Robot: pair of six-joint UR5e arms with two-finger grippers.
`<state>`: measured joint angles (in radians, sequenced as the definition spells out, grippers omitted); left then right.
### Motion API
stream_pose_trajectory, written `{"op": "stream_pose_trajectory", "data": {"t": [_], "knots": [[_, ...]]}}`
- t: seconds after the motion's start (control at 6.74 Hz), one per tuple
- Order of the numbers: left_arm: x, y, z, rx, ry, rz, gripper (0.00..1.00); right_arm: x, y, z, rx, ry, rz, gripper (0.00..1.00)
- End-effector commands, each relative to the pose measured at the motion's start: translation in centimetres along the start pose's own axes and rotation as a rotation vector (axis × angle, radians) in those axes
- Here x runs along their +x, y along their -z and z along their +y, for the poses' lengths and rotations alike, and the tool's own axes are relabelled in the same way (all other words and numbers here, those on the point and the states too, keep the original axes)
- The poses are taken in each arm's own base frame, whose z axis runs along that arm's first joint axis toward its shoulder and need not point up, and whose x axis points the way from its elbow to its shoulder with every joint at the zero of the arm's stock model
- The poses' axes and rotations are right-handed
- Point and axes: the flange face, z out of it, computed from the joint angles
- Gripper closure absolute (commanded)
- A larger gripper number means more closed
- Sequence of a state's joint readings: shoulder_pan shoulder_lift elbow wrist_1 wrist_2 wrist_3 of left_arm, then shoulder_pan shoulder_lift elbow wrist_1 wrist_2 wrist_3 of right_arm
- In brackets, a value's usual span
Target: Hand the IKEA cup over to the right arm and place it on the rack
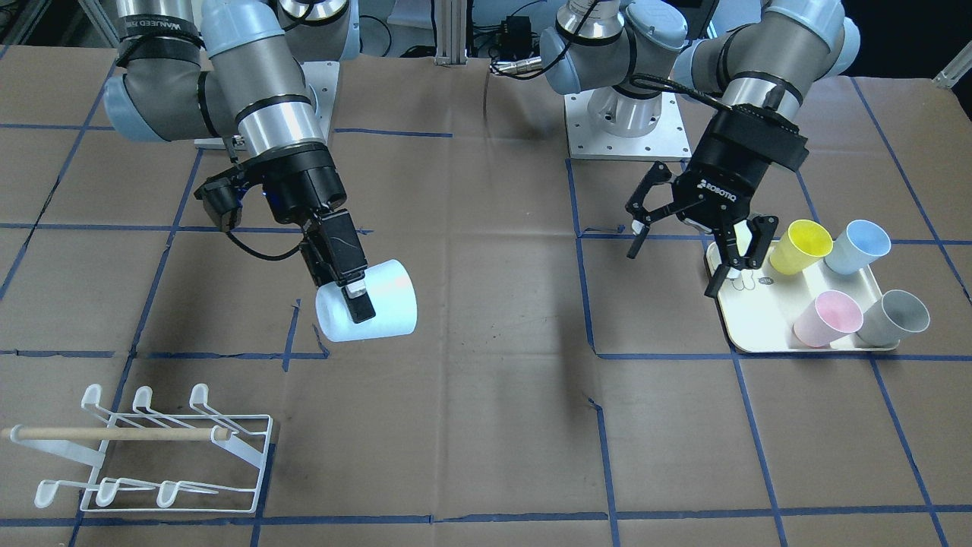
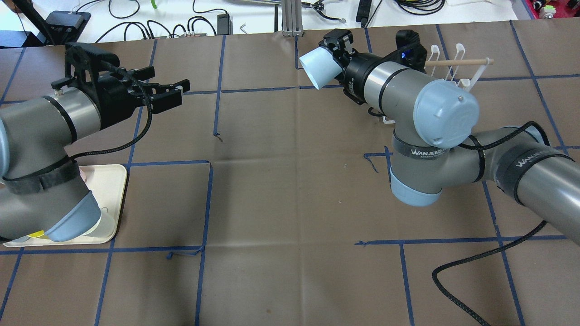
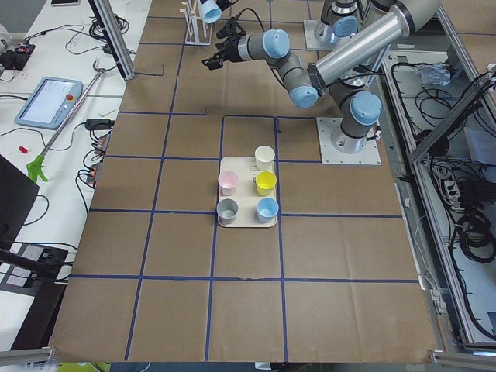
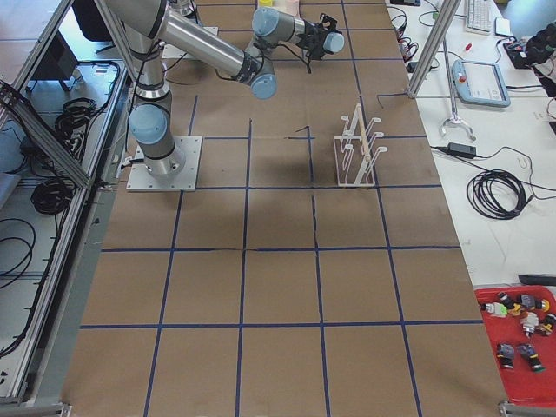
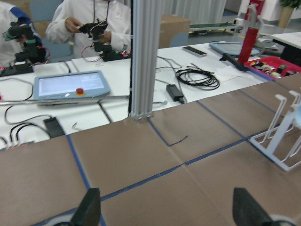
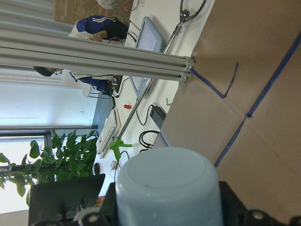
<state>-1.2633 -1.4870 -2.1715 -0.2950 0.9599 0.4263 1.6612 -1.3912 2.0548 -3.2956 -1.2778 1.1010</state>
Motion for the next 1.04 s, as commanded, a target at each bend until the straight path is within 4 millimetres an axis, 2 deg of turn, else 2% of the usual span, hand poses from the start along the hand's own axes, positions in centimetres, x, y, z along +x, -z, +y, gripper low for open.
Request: {"op": "stream_pose_trajectory", "data": {"t": [0.0, 0.15, 0.3, 0.59, 0.74, 0.89], "knots": [[-2.5, 0.2, 0.4, -0.333, 0.123, -0.134, 0.02, 1.5, 0.3, -4.4, 0.087, 0.339, 0.046, 0.91], [-3.5, 0.2, 0.8, -0.450, 0.145, -0.192, 0.02, 2.3, 0.7, -7.0, 0.147, 0.464, 0.094, 0.91], [-2.5, 0.2, 0.3, -0.555, 0.206, -0.238, 0.02, 2.5, 0.8, -8.7, 0.198, 0.596, 0.148, 0.91], [1.3, 0.1, -2.8, -0.687, 0.216, -0.294, 0.01, 2.4, -1.0, -12.0, 0.295, 0.808, 0.288, 0.91], [1.9, 1.2, -4.5, -0.742, 0.278, -0.298, 0.01, 3.0, -2.1, -13.3, 0.346, 0.829, 0.360, 0.91], [2.4, 2.7, -6.3, -0.788, 0.331, -0.298, 0.01, 4.7, -4.4, -14.0, 0.336, 0.860, 0.417, 0.91]]}}
